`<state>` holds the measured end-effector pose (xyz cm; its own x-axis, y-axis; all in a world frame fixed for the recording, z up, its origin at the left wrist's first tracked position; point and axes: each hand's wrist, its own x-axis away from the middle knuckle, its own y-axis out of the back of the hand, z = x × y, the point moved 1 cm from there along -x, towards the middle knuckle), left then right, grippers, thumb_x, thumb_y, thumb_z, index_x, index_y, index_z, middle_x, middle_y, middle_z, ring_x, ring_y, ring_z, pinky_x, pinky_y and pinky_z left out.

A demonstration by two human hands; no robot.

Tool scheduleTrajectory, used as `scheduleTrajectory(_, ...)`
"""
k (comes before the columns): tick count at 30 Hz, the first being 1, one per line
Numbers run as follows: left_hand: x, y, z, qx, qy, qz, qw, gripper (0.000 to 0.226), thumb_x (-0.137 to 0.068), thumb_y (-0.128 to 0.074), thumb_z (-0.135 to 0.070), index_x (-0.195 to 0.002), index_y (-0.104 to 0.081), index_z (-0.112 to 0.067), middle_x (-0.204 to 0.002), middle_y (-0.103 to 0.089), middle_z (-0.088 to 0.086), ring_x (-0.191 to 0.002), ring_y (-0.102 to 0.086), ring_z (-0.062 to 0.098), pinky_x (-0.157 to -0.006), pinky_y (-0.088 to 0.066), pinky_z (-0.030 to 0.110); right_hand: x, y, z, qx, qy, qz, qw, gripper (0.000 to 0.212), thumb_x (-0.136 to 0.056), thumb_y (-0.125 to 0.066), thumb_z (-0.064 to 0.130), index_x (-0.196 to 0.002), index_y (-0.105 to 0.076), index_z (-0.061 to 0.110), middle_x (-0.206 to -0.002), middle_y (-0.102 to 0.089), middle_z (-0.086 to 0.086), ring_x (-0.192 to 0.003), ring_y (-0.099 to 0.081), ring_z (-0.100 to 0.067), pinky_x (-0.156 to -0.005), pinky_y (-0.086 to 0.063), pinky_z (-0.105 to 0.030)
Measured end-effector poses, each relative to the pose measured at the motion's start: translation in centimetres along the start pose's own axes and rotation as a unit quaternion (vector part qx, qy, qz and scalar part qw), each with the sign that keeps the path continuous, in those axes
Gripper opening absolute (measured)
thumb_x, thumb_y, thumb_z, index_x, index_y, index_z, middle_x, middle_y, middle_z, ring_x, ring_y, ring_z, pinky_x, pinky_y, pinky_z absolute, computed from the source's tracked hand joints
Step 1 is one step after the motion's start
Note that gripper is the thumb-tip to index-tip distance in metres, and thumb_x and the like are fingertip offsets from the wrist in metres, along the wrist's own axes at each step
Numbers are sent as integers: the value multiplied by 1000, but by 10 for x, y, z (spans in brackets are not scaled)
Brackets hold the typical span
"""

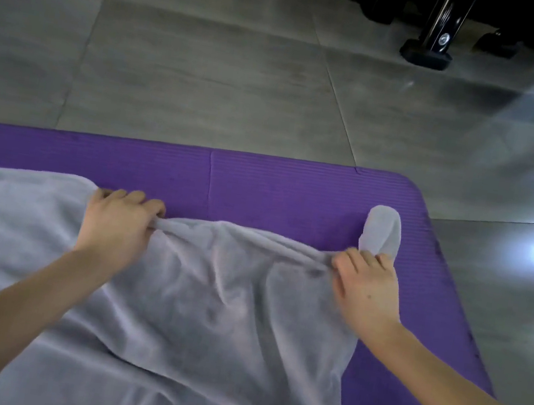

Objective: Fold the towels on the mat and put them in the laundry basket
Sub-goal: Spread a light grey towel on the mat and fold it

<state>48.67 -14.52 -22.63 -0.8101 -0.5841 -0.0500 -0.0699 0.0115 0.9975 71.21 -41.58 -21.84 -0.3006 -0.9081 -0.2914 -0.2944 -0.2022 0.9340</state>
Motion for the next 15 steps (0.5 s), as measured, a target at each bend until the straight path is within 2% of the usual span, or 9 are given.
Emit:
scheduleTrajectory(2,19,3,3,-24,-32,18,999,28,-39,-78,-9,-62,-65,-19,-59,-58,7,-56,-60,32,-70,-49,50,52,13,14,-7,84,91,992,15,-58,-64,13,-71,-64,20,-68,-59,3,-55,-56,-21,-59,-38,-32)
scheduleTrajectory(4,35,7,-4,-74,-63,79,992,38,-34,-81,-11,-65,-67,-26,-71,-62,0,-69,-62,30,-85,-45,59,86,23,24,-32,138,189,972,18,-49,-73,22,-62,-62,26,-68,-61,9,-53,-58,-15,-48,-42,-25)
scheduleTrajectory(6,44,13,-17,-132,-85,156,975,37,-60,-72,-25,-94,-64,-38,-103,-59,-11,-105,-55,19,-108,-23,56,90,31,21,-82,101,171,977,15,-52,-71,22,-53,-57,24,-53,-56,8,-40,-52,-13,-38,-33,-19)
scheduleTrajectory(7,46,15,-23,-145,-84,199,965,40,-72,-62,-30,-110,-56,-42,-116,-53,-14,-118,-46,15,-113,-14,50,82,36,18,-101,67,134,984,14,-56,-69,18,-52,-56,23,-45,-52,6,-36,-49,-15,-38,-29,-19)
scheduleTrajectory(8,47,15,-29,-141,-80,237,958,44,-78,-55,-32,-120,-49,-43,-123,-50,-15,-123,-41,13,-114,-12,46,72,39,14,-98,36,101,989,12,-58,-68,14,-55,-58,21,-43,-50,5,-35,-48,-17,-39,-29,-20)
scheduleTrajectory(10,42,17,-45,-115,-96,250,957,44,-85,-50,-39,-128,-43,-41,-127,-50,-13,-123,-42,13,-111,-18,40,46,32,5,-45,-9,80,996,19,-51,-77,8,-64,-66,16,-50,-56,4,-43,-53,-21,-44,-40,-26)
scheduleTrajectory(12,35,15,-60,-95,-125,227,961,39,-87,-48,-46,-125,-48,-38,-125,-55,-14,-118,-49,12,-102,-29,31,19,26,-4,13,-18,147,989,30,-54,-82,14,-80,-68,16,-69,-64,3,-63,-60,-23,-62,-48,-37)
scheduleTrajectory(14,28,9,-71,-71,-137,212,965,33,-84,-51,-48,-114,-55,-34,-116,-62,-14,-110,-56,12,-90,-36,26,4,17,-14,73,9,258,963,24,-75,-69,22,-99,-63,20,-89,-65,5,-87,-58,-23,-87,-39,-44)
scheduleTrajectory(15,25,8,-76,-59,-139,213,965,30,-83,-52,-48,-108,-57,-33,-112,-65,-13,-106,-58,12,-87,-37,26,1,14,-18,110,23,303,946,21,-82,-60,22,-103,-61,23,-91,-64,6,-91,-56,-22,-92,-33,-43)
